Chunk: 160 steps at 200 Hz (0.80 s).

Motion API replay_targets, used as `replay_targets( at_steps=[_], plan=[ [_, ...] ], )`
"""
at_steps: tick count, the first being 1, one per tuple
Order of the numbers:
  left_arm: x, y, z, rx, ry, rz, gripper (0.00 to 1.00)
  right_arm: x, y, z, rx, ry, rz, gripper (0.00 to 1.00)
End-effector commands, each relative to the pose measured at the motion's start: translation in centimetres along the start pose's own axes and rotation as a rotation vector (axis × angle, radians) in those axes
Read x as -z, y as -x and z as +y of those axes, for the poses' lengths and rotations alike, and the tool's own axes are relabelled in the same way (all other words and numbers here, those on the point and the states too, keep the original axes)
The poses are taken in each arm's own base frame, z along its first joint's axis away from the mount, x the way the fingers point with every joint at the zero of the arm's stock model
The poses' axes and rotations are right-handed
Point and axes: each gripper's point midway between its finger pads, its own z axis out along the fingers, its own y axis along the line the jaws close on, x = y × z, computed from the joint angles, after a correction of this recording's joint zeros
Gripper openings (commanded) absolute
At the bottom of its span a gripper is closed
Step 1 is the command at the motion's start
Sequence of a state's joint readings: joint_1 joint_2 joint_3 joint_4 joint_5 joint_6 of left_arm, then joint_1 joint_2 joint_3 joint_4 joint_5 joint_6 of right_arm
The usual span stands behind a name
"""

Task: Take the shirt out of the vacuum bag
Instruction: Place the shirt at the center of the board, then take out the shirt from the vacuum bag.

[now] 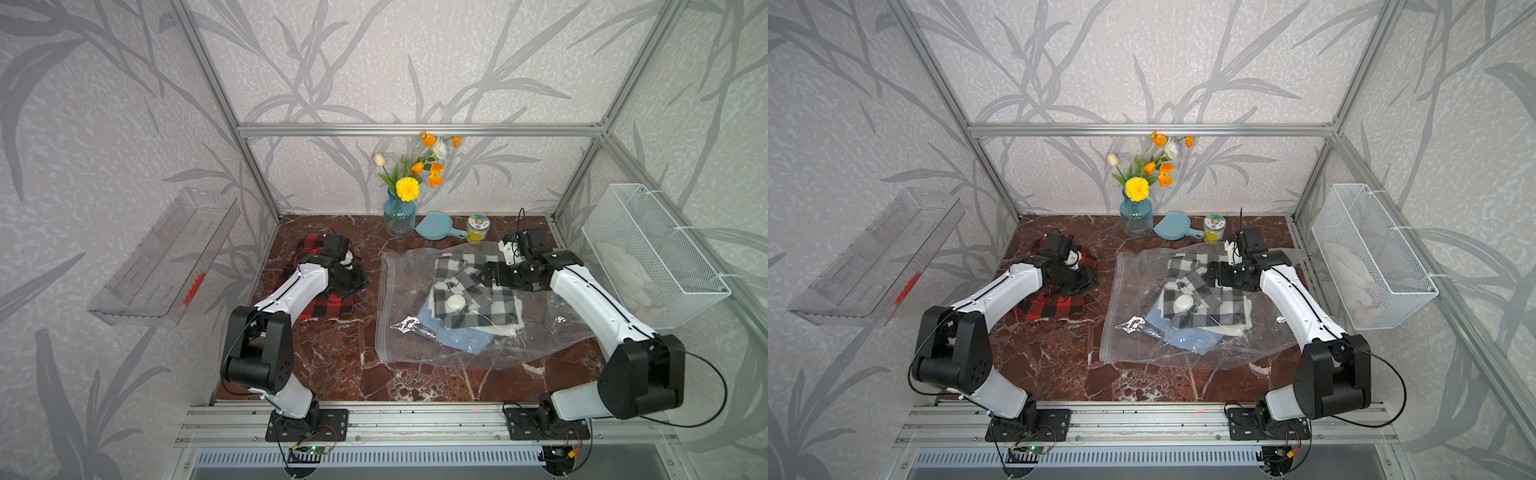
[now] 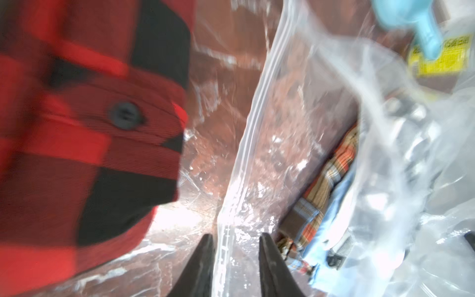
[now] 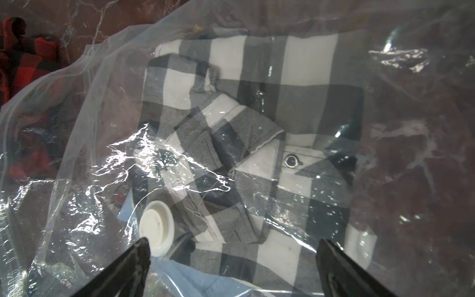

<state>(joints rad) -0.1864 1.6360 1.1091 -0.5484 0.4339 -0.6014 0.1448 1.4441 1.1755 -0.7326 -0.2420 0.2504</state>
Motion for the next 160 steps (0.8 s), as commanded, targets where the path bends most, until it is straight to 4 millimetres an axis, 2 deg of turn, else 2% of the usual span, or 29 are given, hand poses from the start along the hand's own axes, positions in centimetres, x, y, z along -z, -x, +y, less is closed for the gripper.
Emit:
replay_targets(
  at_steps=[1, 44, 75, 92, 125, 160],
  plan=[
    [-2.1, -0.7, -2.8, 0.031, -0.132, 0.042, 0.22, 0.8, -0.3, -1.6, -0.054, -0.026, -0.018, 0.99],
    [-5.0, -2.7, -9.1, -0.008, -0.346, 0.127, 0.22, -1.3, -1.6, -4.7, -0.145, -0.084, 0.034, 1.00],
    [-6.1, -4.7, -12.7, -0.060, -0.452, 0.191, 0.30, -3.3, -2.5, -5.7, -0.182, -0.101, 0.074, 0.99],
    [-6.7, -5.7, -13.9, -0.079, -0.483, 0.223, 0.35, -4.0, -2.7, -5.7, -0.186, -0.093, 0.091, 0.98],
    [-7.8, -6.5, -15.4, -0.077, -0.531, 0.253, 0.43, -4.2, -2.6, -5.6, -0.182, -0.086, 0.092, 0.98],
    [-7.5, -6.9, -17.4, -0.097, -0.592, 0.267, 0.48, -4.1, -2.8, -5.5, -0.172, -0.082, 0.096, 0.98]
  ],
)
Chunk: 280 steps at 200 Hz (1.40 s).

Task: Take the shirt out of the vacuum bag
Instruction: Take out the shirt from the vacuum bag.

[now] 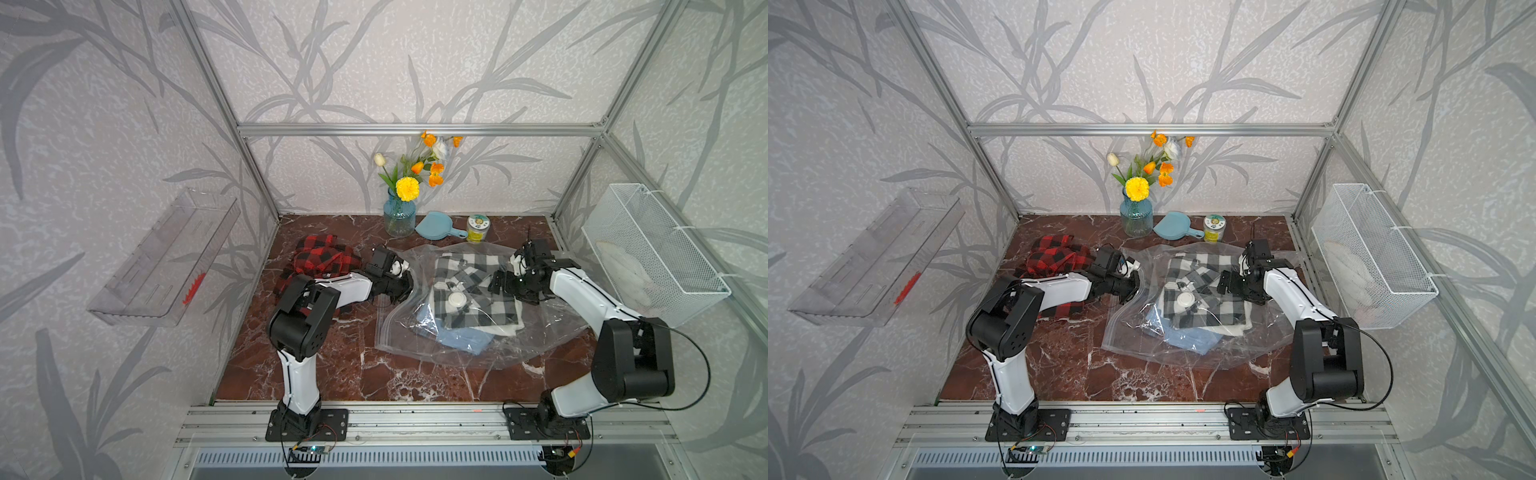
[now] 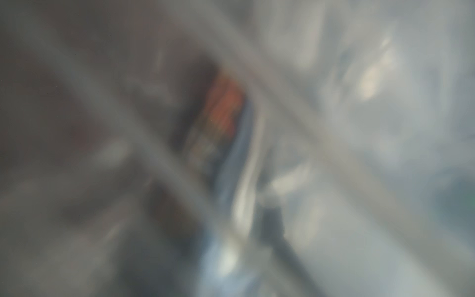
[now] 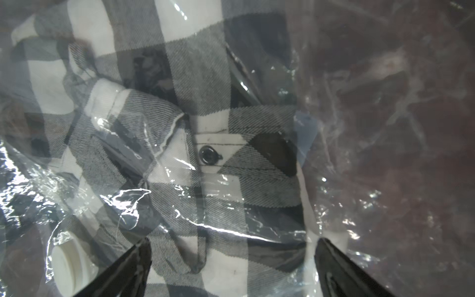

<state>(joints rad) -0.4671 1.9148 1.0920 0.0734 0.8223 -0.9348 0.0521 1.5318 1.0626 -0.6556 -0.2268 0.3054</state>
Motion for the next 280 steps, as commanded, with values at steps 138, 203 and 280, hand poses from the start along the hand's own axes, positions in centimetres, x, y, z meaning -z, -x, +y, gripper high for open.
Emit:
replay_targets(
  at_steps=[138, 203, 280],
  plan=[
    [-4.3, 1.4, -3.5, -0.141, 0.016, 0.046, 0.49, 0.0, -0.7, 0.0, 0.011, 0.019, 0.011, 0.97],
    [-3.1, 0.4, -1.9, -0.146, 0.126, 0.047, 0.50, -0.1, -0.8, 0.1, 0.022, 0.025, 0.015, 0.98],
    [-4.0, 0.7, -4.6, -0.167, 0.056, 0.035, 0.49, 0.2, -0.9, 0.0, 0.028, 0.022, 0.010, 0.98]
  ],
)
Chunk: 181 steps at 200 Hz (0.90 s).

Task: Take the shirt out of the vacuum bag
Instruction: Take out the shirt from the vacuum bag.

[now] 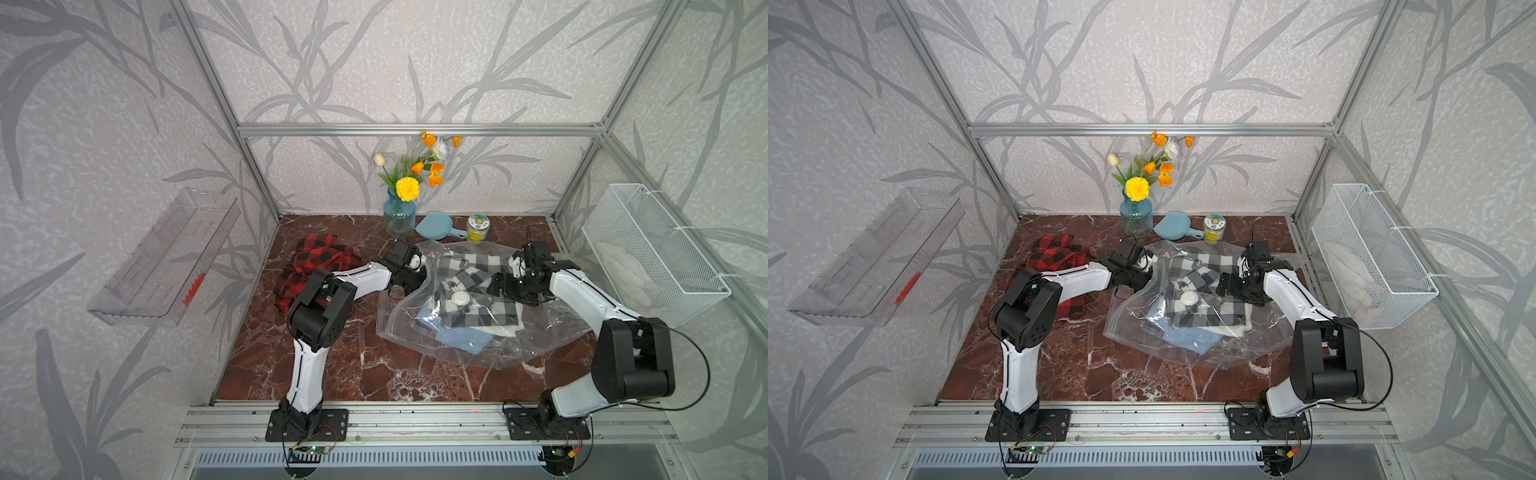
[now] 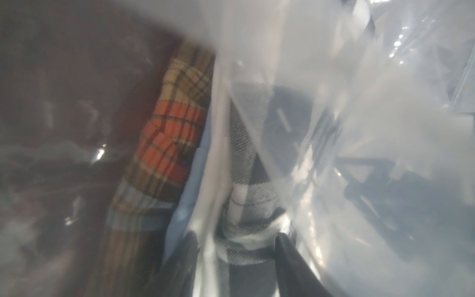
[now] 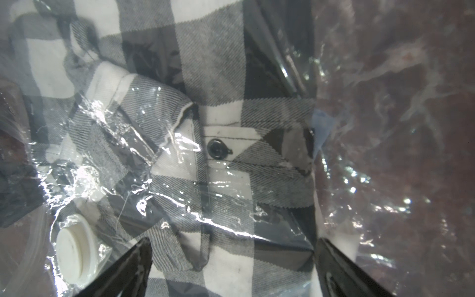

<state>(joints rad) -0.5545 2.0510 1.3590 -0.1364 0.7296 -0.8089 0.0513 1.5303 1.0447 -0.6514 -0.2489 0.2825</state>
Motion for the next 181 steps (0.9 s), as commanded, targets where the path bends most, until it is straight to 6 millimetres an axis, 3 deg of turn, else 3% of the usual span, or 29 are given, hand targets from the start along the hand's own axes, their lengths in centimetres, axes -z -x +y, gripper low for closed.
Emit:
replay_targets(
  at_steps=[1, 33, 104, 145, 163, 181],
  plan=[
    [0.2, 0.2, -2.7, -0.044, -0.046, -0.010, 0.49, 0.5, -0.2, 0.0, 0.010, 0.005, -0.009, 0.98],
    [0.5, 0.4, -4.6, -0.073, -0.078, -0.015, 0.48, 0.3, -0.3, 0.0, 0.008, 0.008, -0.005, 0.97],
    [-0.3, 0.5, -5.5, -0.088, -0.103, -0.006, 0.45, 0.1, -0.3, 0.0, 0.011, 0.011, 0.000, 0.97],
    [-1.7, 0.1, -4.1, -0.069, -0.082, 0.027, 0.27, 0.1, -0.3, 0.3, 0.012, 0.027, -0.001, 0.97],
    [-1.9, 0.1, -4.3, -0.073, -0.084, 0.032, 0.08, 0.2, -0.3, 0.4, 0.016, 0.033, -0.003, 0.97],
    [-1.5, 0.2, -5.1, -0.089, -0.094, 0.024, 0.00, 0.2, -0.3, 0.5, 0.018, 0.043, -0.004, 0.97]
  ],
)
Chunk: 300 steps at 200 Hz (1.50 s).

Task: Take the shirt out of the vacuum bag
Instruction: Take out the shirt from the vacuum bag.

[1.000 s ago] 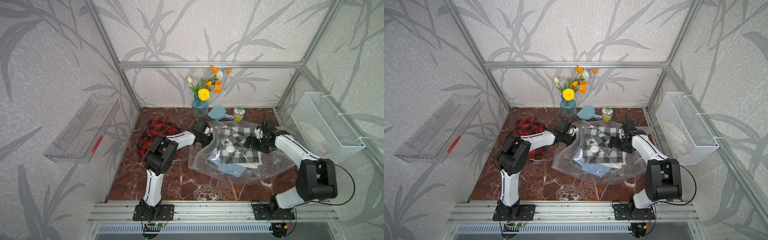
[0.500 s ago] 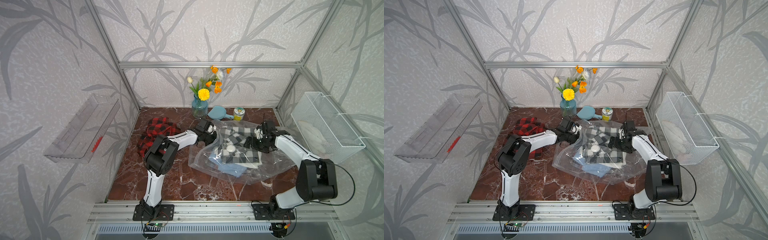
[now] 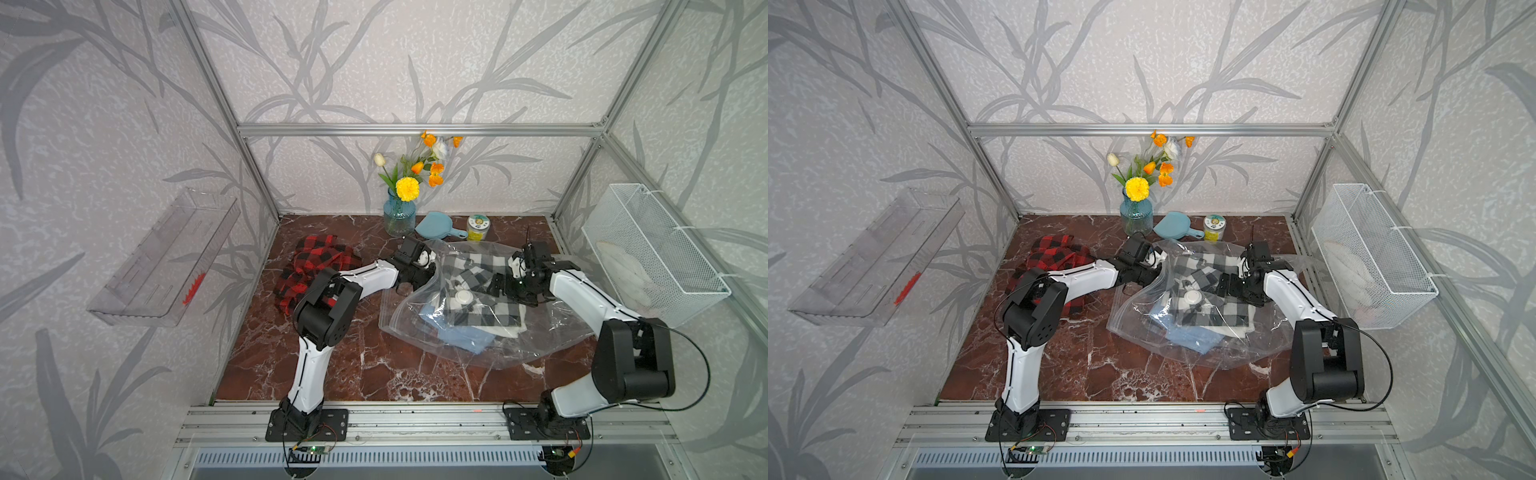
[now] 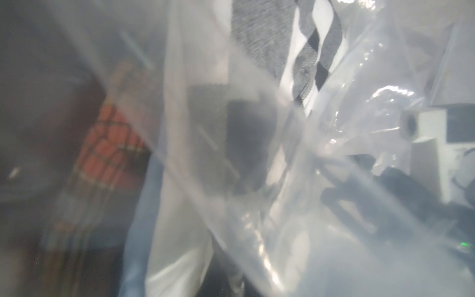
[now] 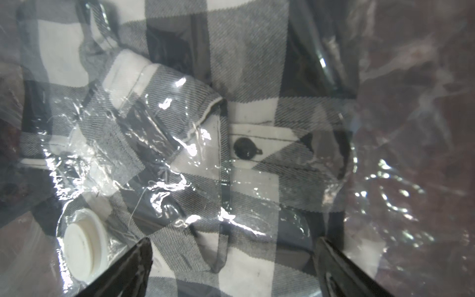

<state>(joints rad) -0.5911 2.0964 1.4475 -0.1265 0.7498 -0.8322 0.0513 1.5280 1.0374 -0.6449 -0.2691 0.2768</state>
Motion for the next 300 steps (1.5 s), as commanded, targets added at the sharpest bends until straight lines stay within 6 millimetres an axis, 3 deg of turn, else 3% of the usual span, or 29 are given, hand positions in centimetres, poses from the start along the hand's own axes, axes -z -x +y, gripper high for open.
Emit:
replay_targets(
  at_steps=[1, 36, 83, 120, 157, 195, 233, 250, 281, 300],
  plan=[
    [-0.2, -0.1, -2.4, -0.058, -0.047, 0.008, 0.00, 0.2, -0.1, 0.2, 0.012, 0.023, -0.008, 0.97],
    [1.3, 0.4, -5.1, -0.095, -0.106, -0.024, 0.00, 0.3, -0.1, 0.6, 0.017, 0.041, -0.011, 0.97],
    [5.2, 0.7, -9.2, -0.156, -0.161, -0.087, 0.00, 0.6, 0.2, 0.8, 0.025, 0.045, -0.018, 0.97],
    [8.9, 0.0, -10.1, -0.170, -0.151, -0.133, 0.00, 0.9, 0.4, 0.8, 0.036, 0.040, -0.026, 0.99],
    [10.8, -0.8, -7.5, -0.143, -0.104, -0.175, 0.00, 0.5, 0.3, 0.7, 0.029, 0.044, -0.018, 1.00],
    [7.9, -1.8, -2.5, -0.043, -0.046, -0.102, 0.00, 0.3, 0.3, 0.8, 0.028, 0.049, -0.013, 1.00],
    [6.7, -2.8, 1.8, 0.011, 0.050, -0.088, 0.00, 0.4, 0.0, 0.8, 0.036, 0.052, -0.005, 1.00],
    [6.2, -3.0, 2.7, 0.024, 0.058, -0.082, 0.07, 0.2, -0.1, 0.8, 0.037, 0.054, 0.001, 1.00],
    [5.9, -2.8, 2.8, 0.024, 0.045, -0.097, 0.41, 0.1, -0.2, 0.8, 0.035, 0.058, 0.003, 1.00],
    [6.3, -2.7, 2.2, 0.015, 0.035, -0.106, 0.48, 0.3, -0.2, 0.9, 0.044, 0.057, 0.003, 1.00]
  ],
)
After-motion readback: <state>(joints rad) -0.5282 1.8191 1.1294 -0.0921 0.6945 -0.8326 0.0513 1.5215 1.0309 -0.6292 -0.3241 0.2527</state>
